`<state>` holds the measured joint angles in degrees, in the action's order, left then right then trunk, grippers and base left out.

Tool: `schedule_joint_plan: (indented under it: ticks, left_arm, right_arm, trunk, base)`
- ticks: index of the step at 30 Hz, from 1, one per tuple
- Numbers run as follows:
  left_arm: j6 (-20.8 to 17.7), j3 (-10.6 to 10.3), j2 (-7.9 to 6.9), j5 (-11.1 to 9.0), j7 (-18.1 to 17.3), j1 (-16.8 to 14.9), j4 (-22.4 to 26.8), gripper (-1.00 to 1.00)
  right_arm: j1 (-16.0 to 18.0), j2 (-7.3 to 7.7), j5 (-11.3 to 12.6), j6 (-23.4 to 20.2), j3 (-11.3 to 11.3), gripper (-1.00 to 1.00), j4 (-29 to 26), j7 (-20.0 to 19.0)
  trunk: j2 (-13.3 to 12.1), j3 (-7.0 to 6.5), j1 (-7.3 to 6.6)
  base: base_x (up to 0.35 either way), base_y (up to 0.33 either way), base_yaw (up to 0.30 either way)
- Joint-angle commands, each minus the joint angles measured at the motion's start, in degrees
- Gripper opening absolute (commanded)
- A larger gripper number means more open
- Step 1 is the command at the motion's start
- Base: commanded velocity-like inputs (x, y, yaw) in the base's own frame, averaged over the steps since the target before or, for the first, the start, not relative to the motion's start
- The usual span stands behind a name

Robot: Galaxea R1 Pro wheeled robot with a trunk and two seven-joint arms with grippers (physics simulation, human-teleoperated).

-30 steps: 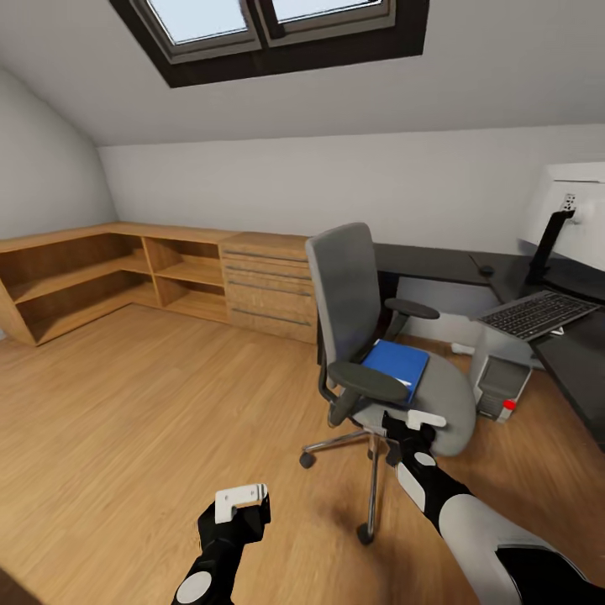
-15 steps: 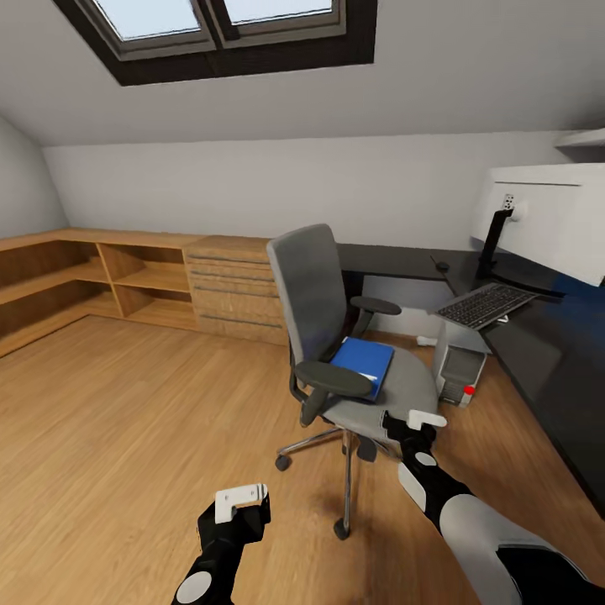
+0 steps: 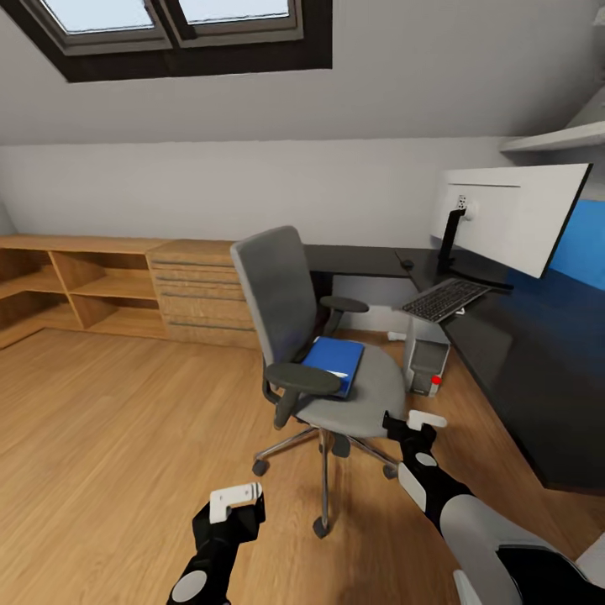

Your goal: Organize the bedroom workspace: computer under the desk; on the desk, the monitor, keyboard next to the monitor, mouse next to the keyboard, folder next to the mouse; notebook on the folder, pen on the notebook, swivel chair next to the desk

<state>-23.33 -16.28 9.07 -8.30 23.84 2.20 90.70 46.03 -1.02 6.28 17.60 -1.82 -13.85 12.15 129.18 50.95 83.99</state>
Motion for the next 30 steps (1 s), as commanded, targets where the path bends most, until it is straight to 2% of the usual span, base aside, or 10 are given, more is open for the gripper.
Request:
schedule_joint_plan:
  ticks: [1,7,14,26,30]
  left_arm:
    - [-0.1,0.0,-0.01,-0.6,0.4,0.0,0.1,1.00]
    - [-0.1,0.3,-0.01,-0.6,0.4,0.0,0.1,1.00]
    - [-0.1,0.4,-0.01,-0.7,0.4,0.0,0.1,1.00]
    - [0.0,0.4,-0.01,-0.7,0.4,0.0,0.2,1.00]
    - [0.0,0.4,-0.01,-0.7,0.4,0.0,0.2,1.00]
  right_arm:
    - [0.0,0.00,0.5,0.3,-0.2,1.00,0.1,-0.2]
    - [-0.4,0.08,0.7,0.3,-0.2,1.00,0.1,-0.2]
    - [-0.4,0.04,0.7,2.7,-0.3,1.00,0.1,-0.1]
    - [-0.4,0.02,0.7,3.1,-0.3,1.00,0.1,-0.1]
    - [-0.4,-0.03,0.7,3.1,-0.3,1.00,0.1,-0.1]
  trunk:
    - [0.0,0.04,-0.01]
    - [0.0,0.02,-0.01]
    - [0.0,0.02,-0.01]
    - [0.0,0.02,-0.01]
    - [0.0,0.02,-0.01]
  base:
    - [0.000,0.000,-0.083]
    - [0.000,0.000,-0.030]
    - [0.000,0.000,-0.003]
    - [0.000,0.000,0.000]
    - [0.294,0.000,0.000]
